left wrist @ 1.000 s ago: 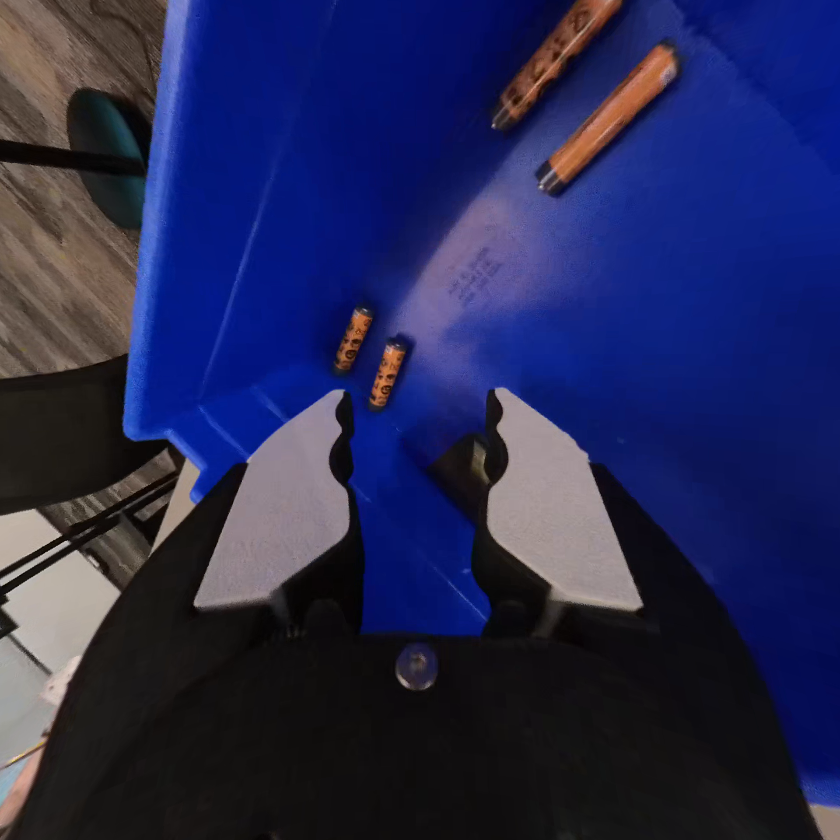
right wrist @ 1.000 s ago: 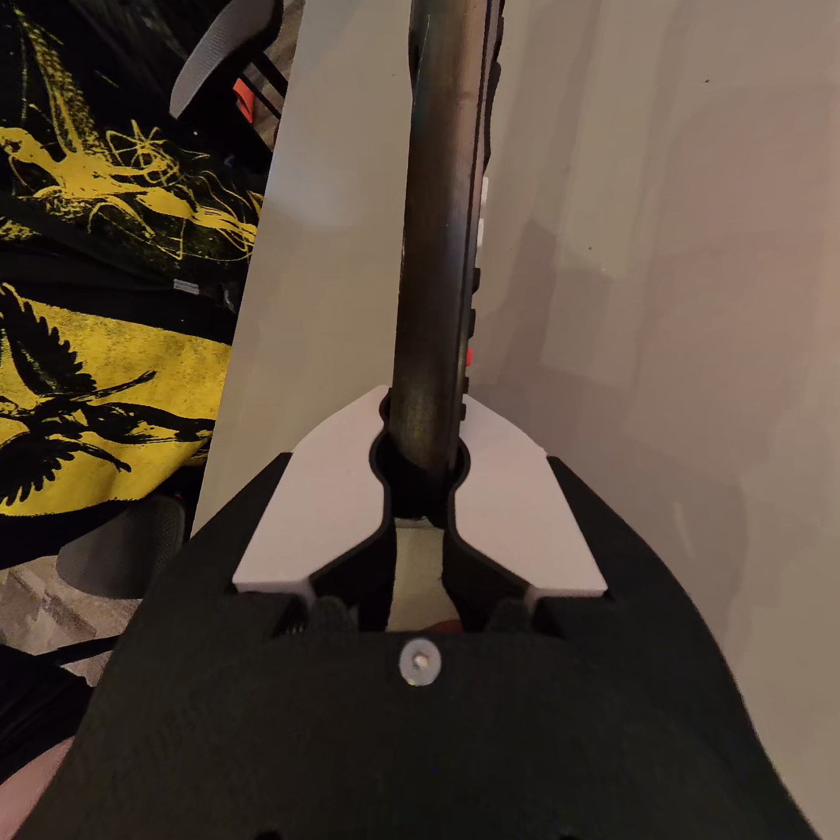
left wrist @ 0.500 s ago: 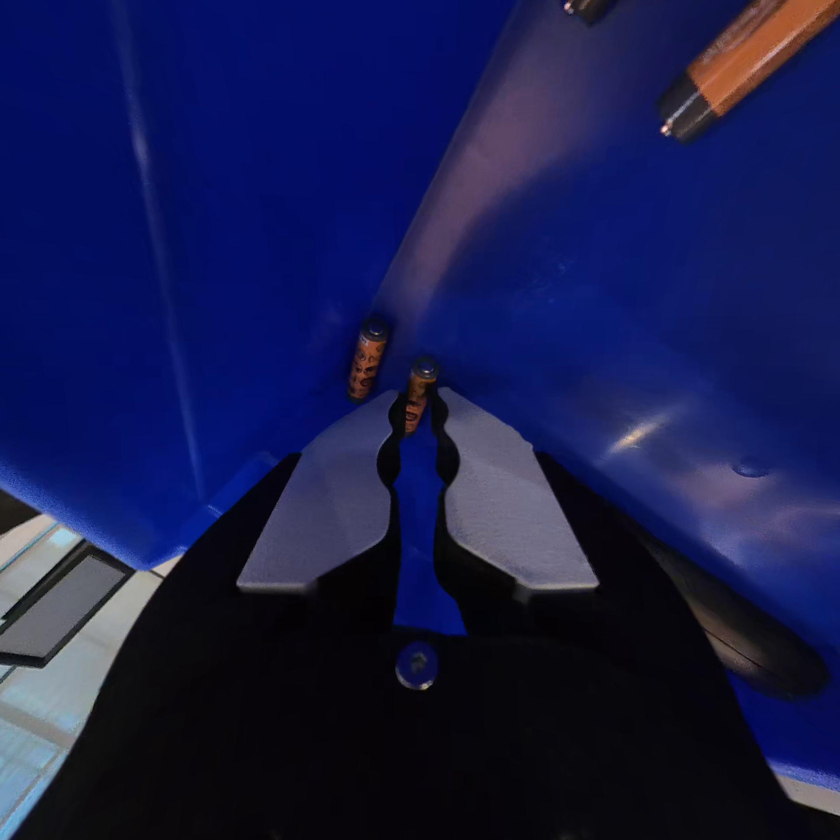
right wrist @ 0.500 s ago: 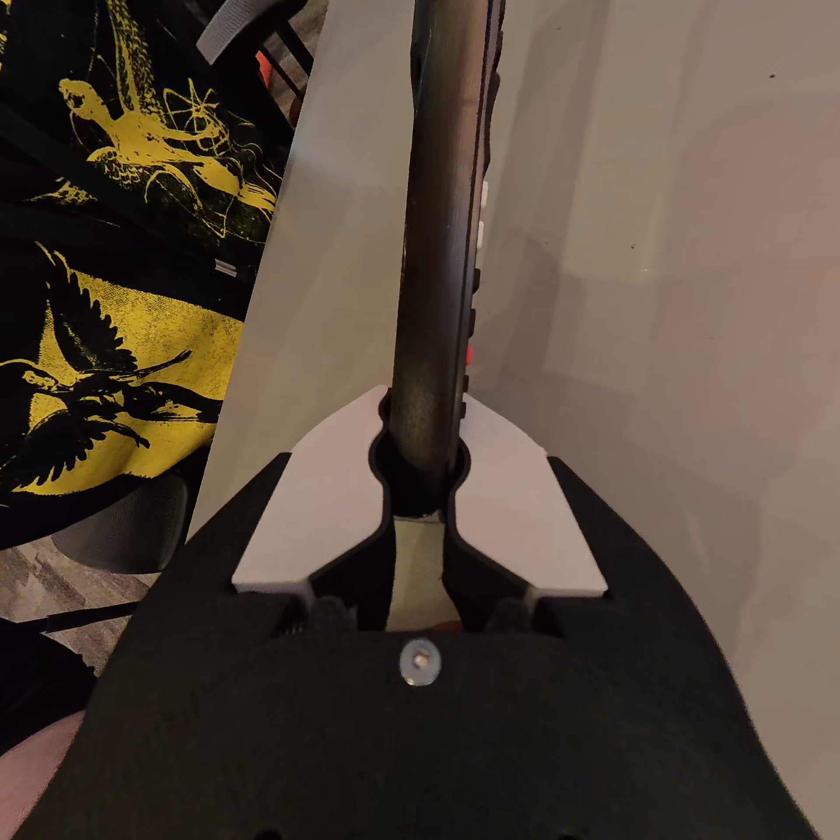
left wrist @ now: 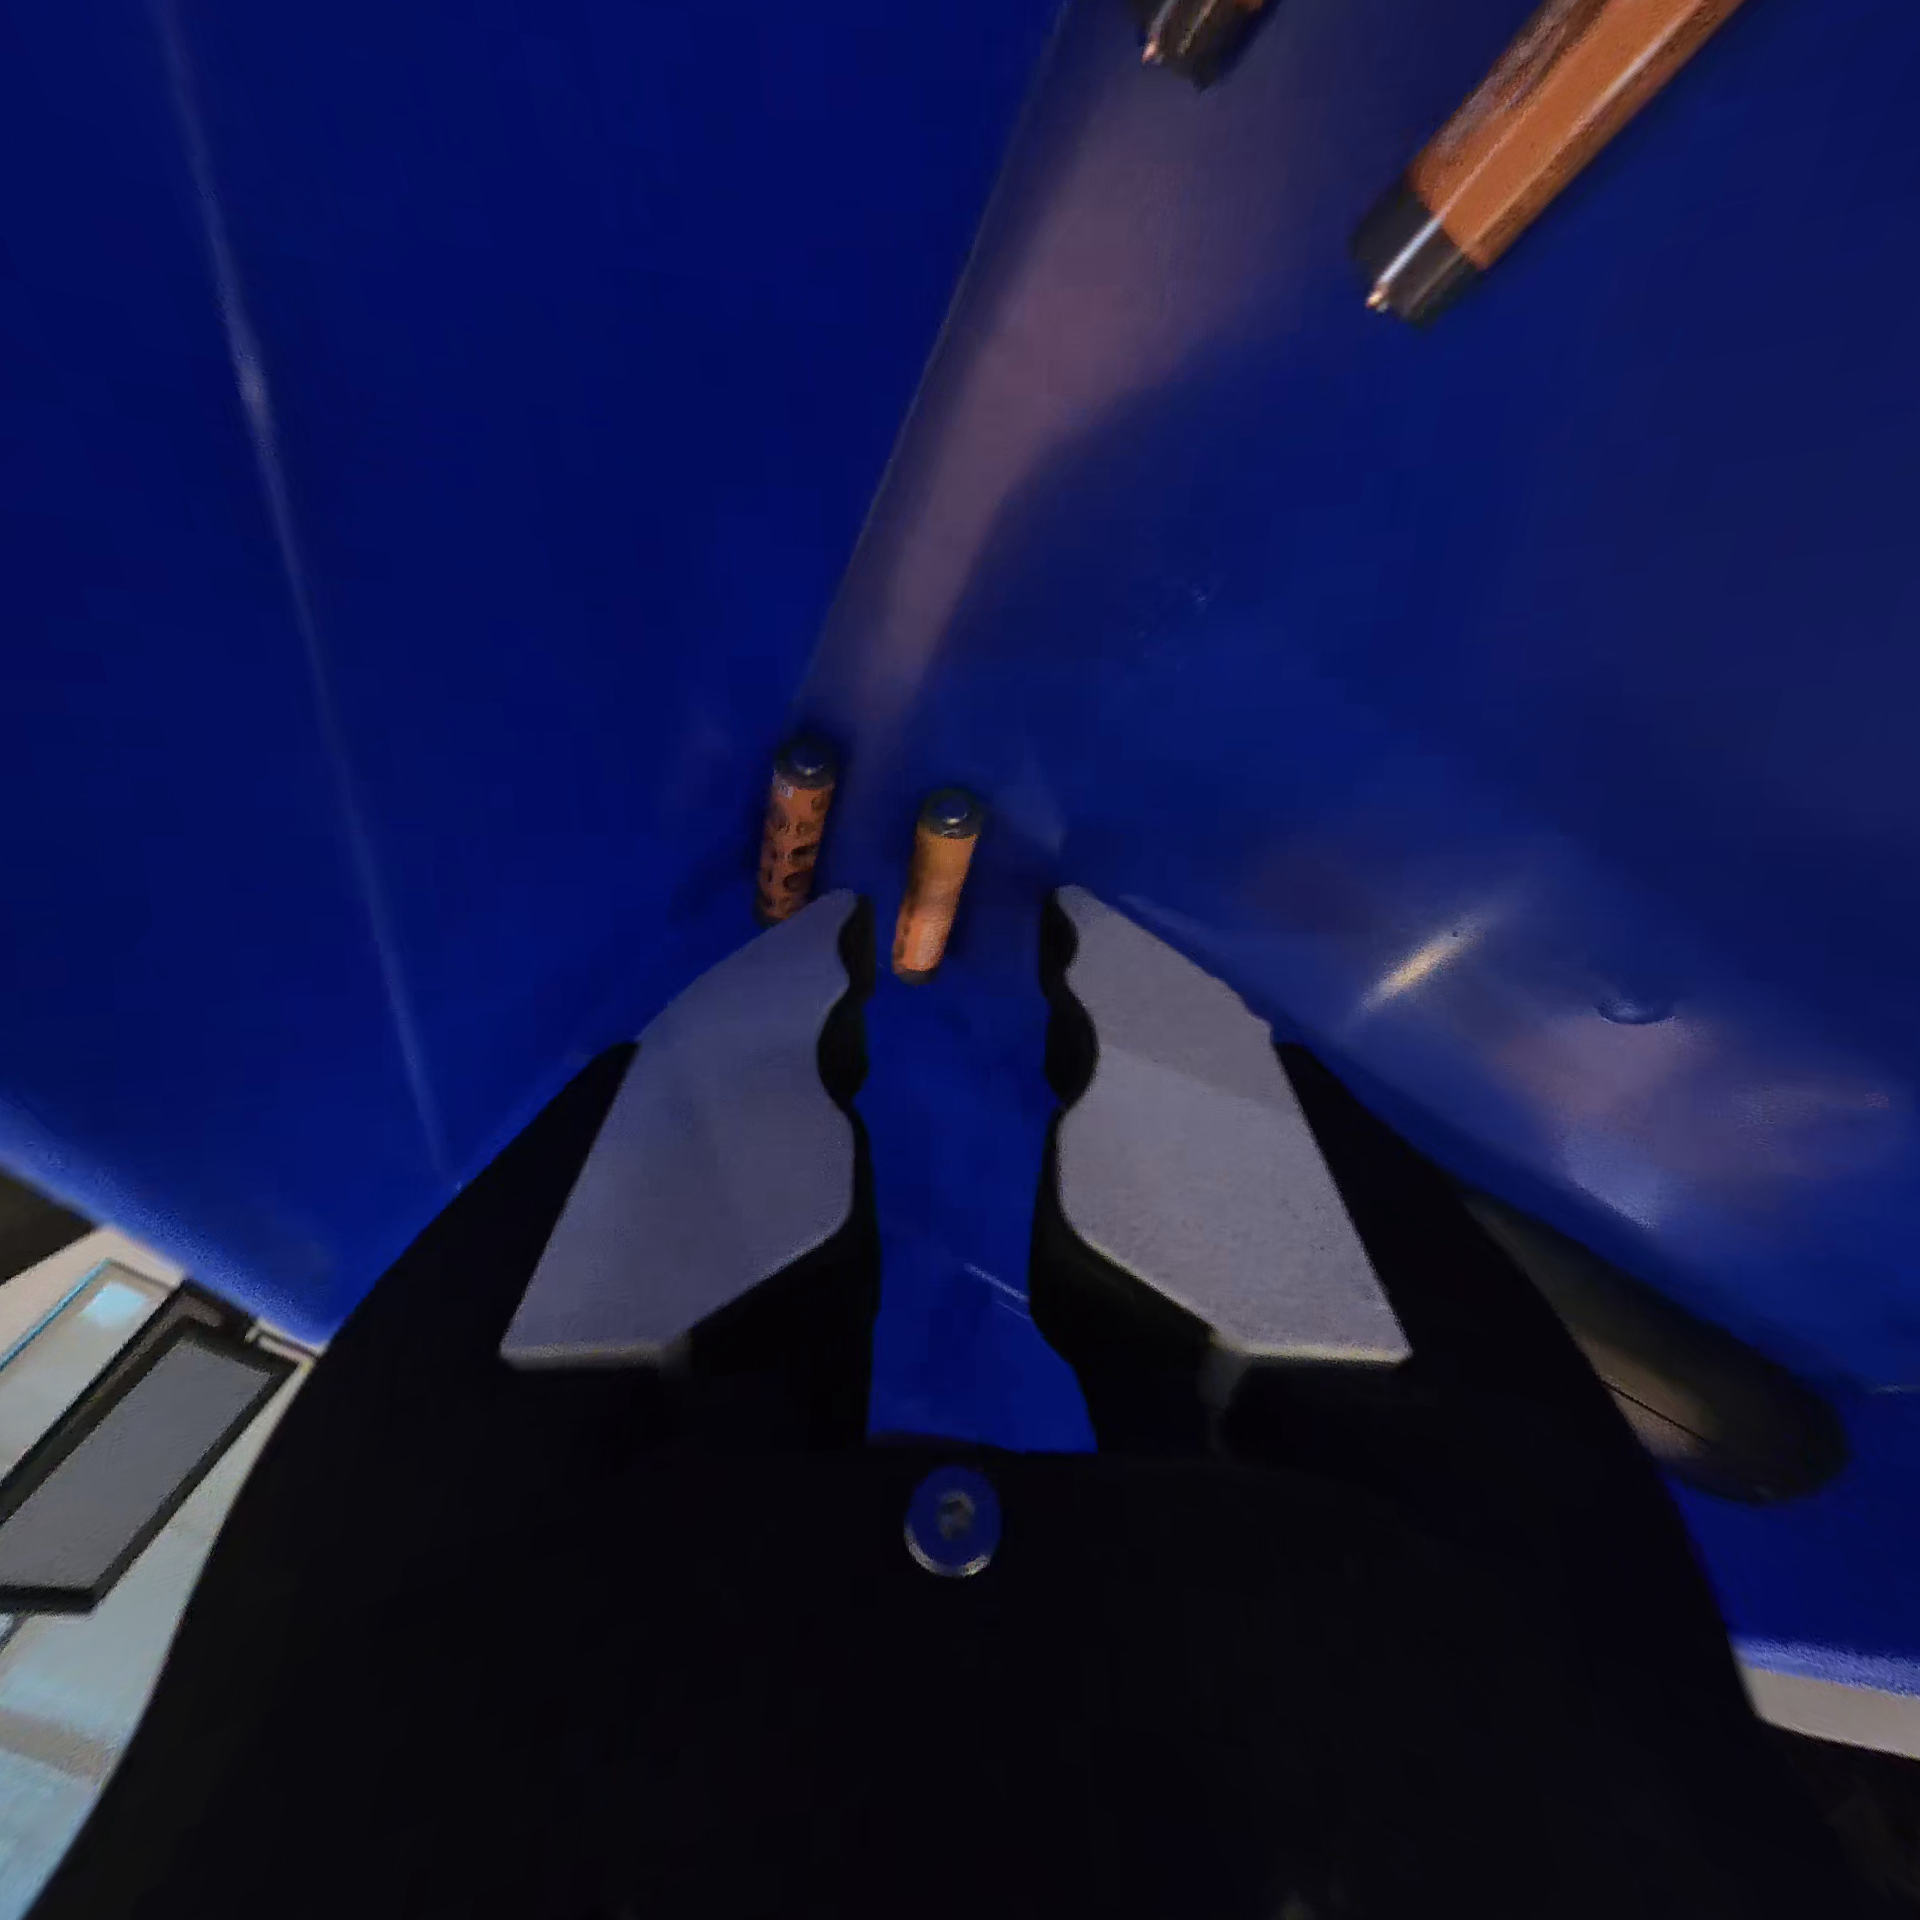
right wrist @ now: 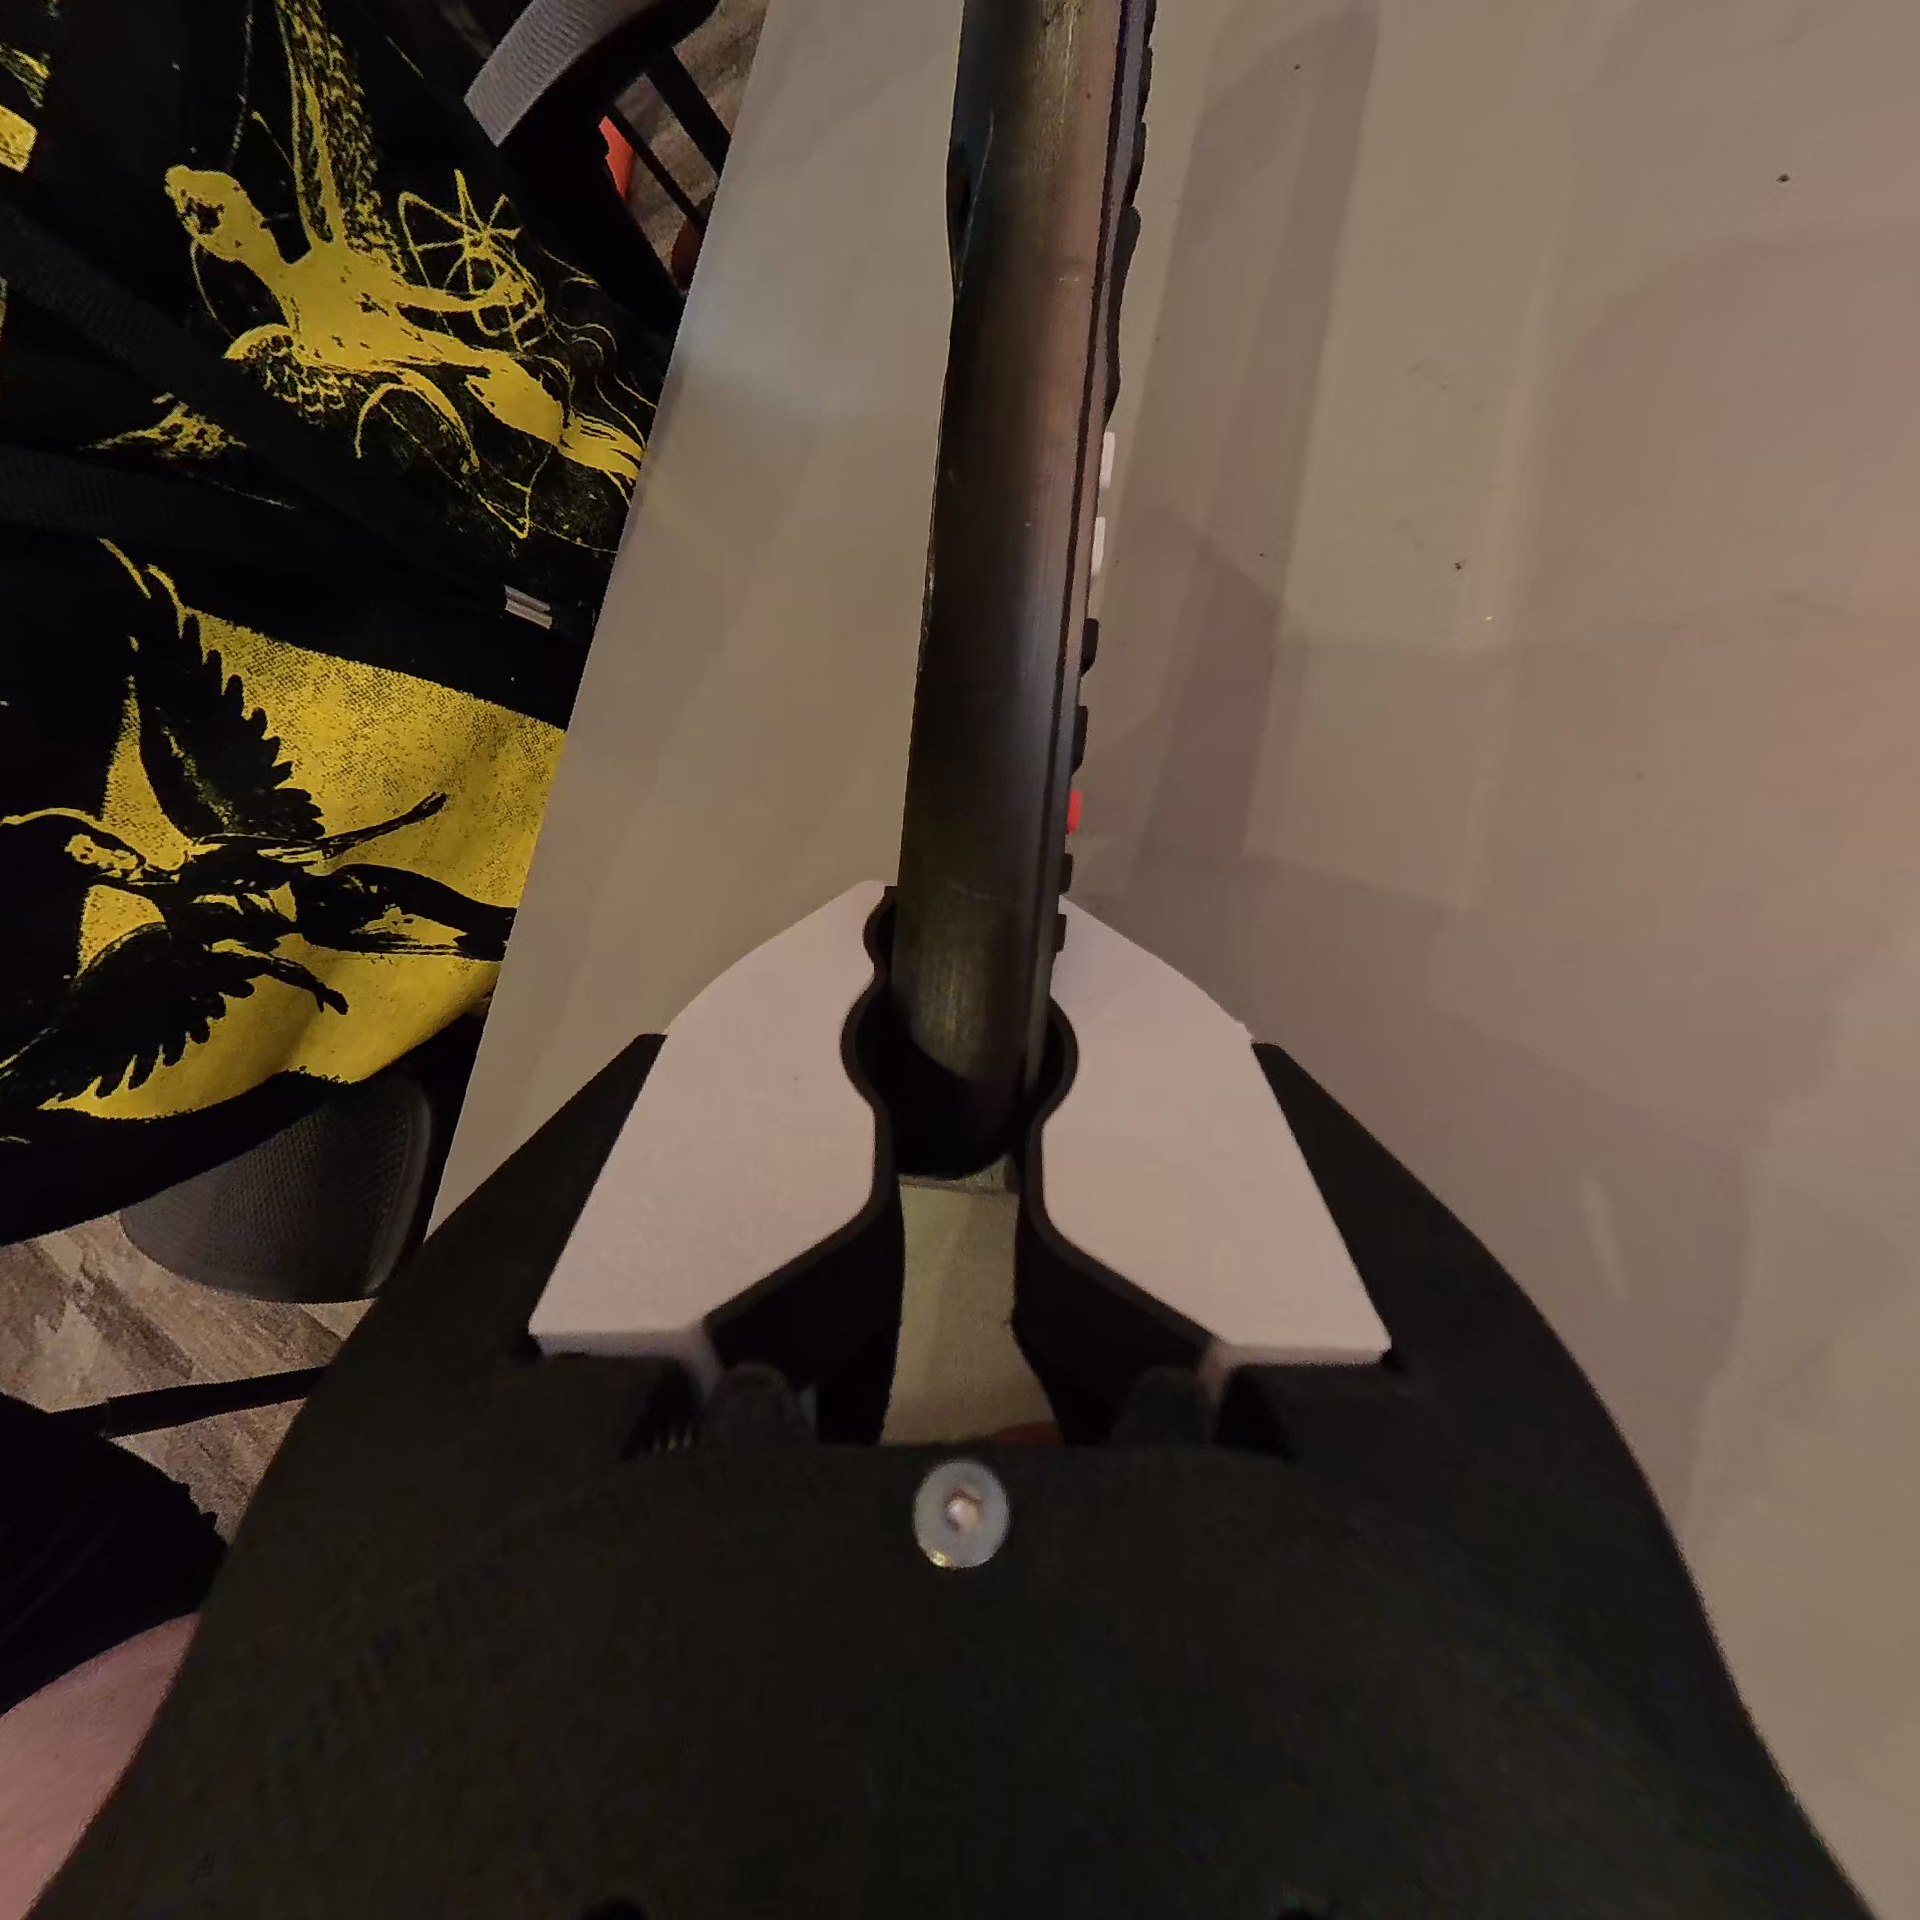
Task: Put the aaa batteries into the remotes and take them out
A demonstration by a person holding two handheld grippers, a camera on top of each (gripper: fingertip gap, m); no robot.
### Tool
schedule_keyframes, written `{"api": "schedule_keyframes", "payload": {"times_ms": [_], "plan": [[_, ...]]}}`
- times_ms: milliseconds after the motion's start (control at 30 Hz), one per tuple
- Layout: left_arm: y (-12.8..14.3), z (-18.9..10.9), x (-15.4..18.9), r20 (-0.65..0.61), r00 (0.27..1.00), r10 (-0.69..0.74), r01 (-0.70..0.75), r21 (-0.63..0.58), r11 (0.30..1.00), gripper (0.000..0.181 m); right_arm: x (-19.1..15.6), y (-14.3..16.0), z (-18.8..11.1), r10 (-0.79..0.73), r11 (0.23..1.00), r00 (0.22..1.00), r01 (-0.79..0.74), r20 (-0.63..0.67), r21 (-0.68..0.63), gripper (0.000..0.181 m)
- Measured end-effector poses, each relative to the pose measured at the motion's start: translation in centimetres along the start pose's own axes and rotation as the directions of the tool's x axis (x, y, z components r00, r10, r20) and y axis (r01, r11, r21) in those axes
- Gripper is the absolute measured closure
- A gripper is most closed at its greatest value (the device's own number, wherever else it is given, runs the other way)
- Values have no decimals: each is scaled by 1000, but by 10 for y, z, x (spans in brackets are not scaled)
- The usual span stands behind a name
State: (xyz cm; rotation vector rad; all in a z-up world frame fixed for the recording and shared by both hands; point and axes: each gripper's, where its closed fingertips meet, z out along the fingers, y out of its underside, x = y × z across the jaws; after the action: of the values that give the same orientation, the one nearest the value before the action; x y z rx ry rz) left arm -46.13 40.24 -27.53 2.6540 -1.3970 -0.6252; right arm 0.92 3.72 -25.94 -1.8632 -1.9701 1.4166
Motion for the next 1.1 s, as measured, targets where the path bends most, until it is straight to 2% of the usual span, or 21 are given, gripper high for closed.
{"api": "schedule_keyframes", "payload": {"times_ms": [67, 167, 267, 333, 433, 500, 567, 633, 700, 767, 867, 900, 967, 1033, 1100], "plan": [[-4, 2, 4, -14, 999, 52, -52, 5, 999, 170, 0, 0, 0, -1, 1000, 1000, 1, 3, -1, 161], [-3, 1, 4, -9, 995, 99, -99, -8, 995, 171, -1, 0, -1, -2, 1000, 1000, 2, 11, 2, 161], [-7, -10, 8, 9, 995, 95, -95, 67, 993, 171, 1, -1, -2, 10, 1000, 1000, -10, 8, 13, 161], [-8, -34, 16, 18, 997, 71, -73, 145, 987, 170, 4, -2, -3, 38, 999, 999, -38, 3, 19, 161], [-6, -86, 47, 47, 996, 74, -85, 285, 955, 170, 5, -2, -4, 49, 998, 999, -49, 3, 26, 161], [-3, -126, 82, 77, 991, 112, -133, 367, 921, 171, 4, -1, -3, 41, 999, 999, -41, 3, 12, 161], [-11, -165, 132, 69, 986, 151, -166, 489, 856, 171, 3, -1, -2, 38, 999, 999, -38, 5, 10, 162], [-28, -197, 195, 54, 973, 225, -214, 583, 784, 171, 3, -1, -2, 38, 999, 999, -38, 6, 11, 161], [-55, -216, 258, -3, 971, 238, -181, 641, 746, 171, 3, -1, -2, 35, 999, 999, -35, 5, 10, 162], [-79, -216, 319, -26, 945, 326, -235, 638, 733, 171, 3, 0, -2, 31, 999, 1000, -31, 5, 7, 161], [-107, -209, 390, -95, 892, 442, -292, 626, 724, 171, 3, 0, -2, 29, 1000, 1000, -29, 3, 6, 161], [-116, -205, 401, -76, 884, 461, -321, 618, 717, 171, 3, 0, -2, 30, 1000, 1000, -30, 2, 7, 161], [-126, -196, 419, -114, 863, 493, -338, 595, 729, 171, 2, 0, -2, 25, 1000, 1000, -25, 2, 6, 162], [-129, -185, 427, -92, 843, 530, -394, 564, 726, 171, 1, 1, -1, 15, 1000, 1000, -15, 5, -1, 162], [-133, -182, 432, -118, 841, 528, -373, 579, 725, 171, 1, 1, -1, 16, 1000, 1000, -16, 6, 0, 162]]}}
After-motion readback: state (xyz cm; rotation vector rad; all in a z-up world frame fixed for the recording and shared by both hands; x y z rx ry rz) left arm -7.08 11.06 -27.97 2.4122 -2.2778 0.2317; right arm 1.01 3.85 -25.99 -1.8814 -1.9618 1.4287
